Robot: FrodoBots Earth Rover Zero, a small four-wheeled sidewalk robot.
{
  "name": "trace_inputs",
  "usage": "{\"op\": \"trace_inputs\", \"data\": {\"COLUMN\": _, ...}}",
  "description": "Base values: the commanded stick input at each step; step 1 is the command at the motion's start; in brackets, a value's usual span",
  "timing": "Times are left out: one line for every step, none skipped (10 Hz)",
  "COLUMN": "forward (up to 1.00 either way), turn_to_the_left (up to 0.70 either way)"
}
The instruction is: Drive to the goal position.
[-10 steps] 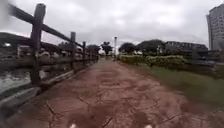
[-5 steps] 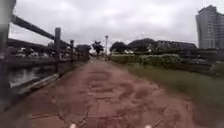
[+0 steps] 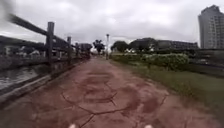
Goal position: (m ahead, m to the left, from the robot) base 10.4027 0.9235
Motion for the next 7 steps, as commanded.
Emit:
{"op": "trace_inputs", "data": {"forward": 0.85, "turn_to_the_left": 0.01}}
{"op": "trace_inputs", "data": {"forward": 0.85, "turn_to_the_left": 0.01}}
{"op": "trace_inputs", "data": {"forward": 0.85, "turn_to_the_left": 0.01}}
{"op": "trace_inputs", "data": {"forward": 0.85, "turn_to_the_left": 0.01}}
{"op": "trace_inputs", "data": {"forward": 0.85, "turn_to_the_left": 0.01}}
{"op": "trace_inputs", "data": {"forward": 0.85, "turn_to_the_left": 0.01}}
{"op": "trace_inputs", "data": {"forward": 0.85, "turn_to_the_left": 0.01}}
